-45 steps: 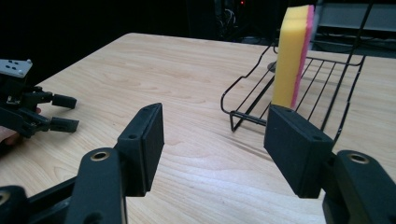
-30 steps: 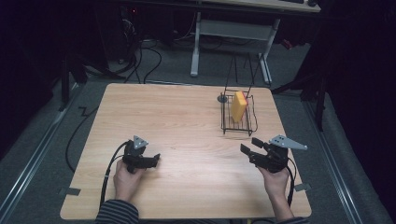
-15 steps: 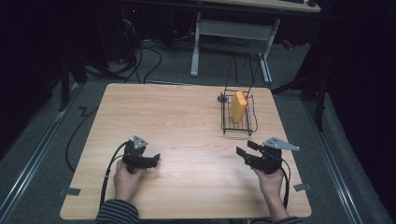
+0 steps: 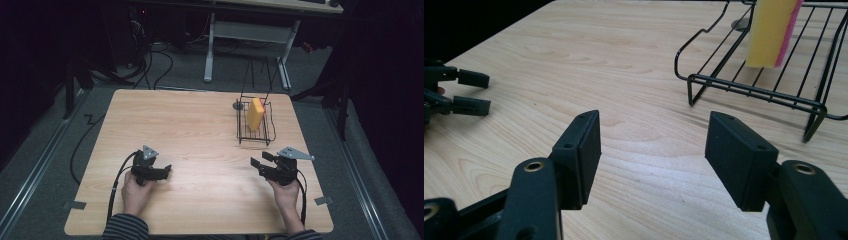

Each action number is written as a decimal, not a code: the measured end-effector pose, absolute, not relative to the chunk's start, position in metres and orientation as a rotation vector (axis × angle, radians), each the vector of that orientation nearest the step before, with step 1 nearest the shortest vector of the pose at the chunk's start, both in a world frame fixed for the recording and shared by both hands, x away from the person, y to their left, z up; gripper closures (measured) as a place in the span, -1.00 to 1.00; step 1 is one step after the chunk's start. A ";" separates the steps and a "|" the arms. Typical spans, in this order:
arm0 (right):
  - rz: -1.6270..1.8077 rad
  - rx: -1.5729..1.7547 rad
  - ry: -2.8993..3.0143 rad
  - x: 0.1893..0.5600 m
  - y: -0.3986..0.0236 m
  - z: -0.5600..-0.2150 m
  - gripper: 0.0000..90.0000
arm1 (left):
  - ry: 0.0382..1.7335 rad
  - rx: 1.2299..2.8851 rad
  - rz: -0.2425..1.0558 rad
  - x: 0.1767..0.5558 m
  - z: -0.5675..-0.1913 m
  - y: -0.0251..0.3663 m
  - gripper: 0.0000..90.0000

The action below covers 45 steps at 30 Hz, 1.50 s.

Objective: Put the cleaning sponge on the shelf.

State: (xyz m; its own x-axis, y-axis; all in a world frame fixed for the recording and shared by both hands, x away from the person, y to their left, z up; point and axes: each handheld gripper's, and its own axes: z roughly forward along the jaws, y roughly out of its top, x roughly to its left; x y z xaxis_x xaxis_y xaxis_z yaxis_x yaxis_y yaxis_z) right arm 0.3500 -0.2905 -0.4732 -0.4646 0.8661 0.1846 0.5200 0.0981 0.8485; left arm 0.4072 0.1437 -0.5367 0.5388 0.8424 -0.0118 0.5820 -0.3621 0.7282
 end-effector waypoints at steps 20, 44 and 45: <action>1.218 1.395 2.035 0.364 -0.288 -0.489 -0.11 | 1.147 2.082 0.481 0.407 -0.537 0.144 -0.65; 1.018 1.381 2.074 0.376 -0.279 -0.512 -0.11 | 1.146 2.083 0.481 0.407 -0.537 0.144 -0.65; 1.012 1.379 2.077 0.377 -0.280 -0.514 -0.11 | 1.147 2.082 0.481 0.407 -0.537 0.144 -0.65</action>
